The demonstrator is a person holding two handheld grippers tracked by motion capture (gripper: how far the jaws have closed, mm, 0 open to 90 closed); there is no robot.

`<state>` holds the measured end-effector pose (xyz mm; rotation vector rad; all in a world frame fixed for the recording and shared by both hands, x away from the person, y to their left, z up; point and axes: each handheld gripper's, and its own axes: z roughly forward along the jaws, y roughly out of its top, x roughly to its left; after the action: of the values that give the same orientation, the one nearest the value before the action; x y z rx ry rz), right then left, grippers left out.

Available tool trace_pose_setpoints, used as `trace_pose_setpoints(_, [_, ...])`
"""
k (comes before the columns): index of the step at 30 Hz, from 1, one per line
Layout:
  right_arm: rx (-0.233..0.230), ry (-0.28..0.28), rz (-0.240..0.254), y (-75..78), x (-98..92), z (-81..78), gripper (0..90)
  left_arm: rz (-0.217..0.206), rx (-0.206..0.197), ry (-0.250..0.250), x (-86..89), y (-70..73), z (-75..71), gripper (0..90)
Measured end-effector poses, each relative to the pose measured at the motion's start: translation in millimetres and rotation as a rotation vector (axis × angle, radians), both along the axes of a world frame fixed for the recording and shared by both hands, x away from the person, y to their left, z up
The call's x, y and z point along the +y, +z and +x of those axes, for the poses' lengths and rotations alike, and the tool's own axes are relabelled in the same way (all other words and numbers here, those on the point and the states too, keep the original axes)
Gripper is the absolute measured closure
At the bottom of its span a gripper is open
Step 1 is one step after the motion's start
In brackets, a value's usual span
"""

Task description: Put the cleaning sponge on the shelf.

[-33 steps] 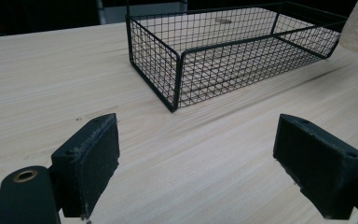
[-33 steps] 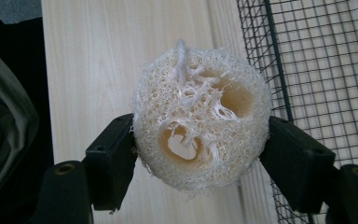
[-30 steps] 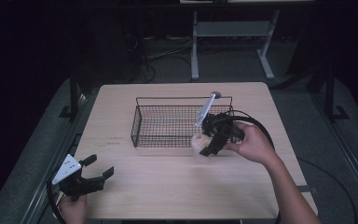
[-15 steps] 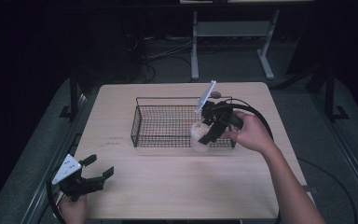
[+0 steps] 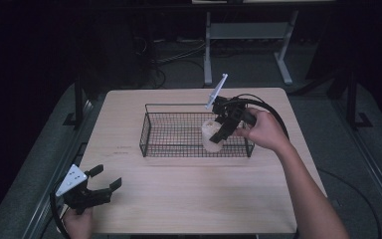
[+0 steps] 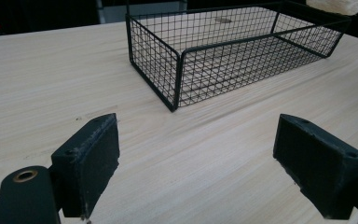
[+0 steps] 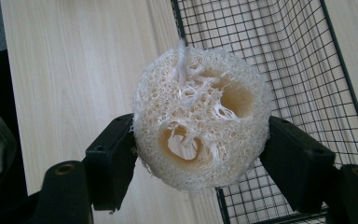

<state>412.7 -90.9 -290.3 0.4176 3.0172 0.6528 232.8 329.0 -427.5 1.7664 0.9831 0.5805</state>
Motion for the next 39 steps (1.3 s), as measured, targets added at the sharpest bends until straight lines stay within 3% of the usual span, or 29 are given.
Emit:
trace_pose_setpoints(3, [-0.008,-0.021,-0.020,0.7,-0.3,6.1,28.3,0.000,0.003,0.001,0.4,-0.1,0.4,13.8])
trace_pose_setpoints(14, [0.008,-0.070,0.008,-2.5,-4.6,26.1,28.3,-0.004,-0.001,0.001,1.3,0.0,0.1,13.8])
trace_pose_setpoints(29, [0.014,-0.121,-0.013,-20.8,-7.0,48.4,28.3,-0.002,0.003,-0.001,0.8,-0.2,0.9,13.8])
trace_pose_setpoints(39, [0.012,-0.159,-0.041,-41.3,-5.7,62.1,28.3,-0.014,0.002,0.003,3.4,-0.2,0.5,13.8])
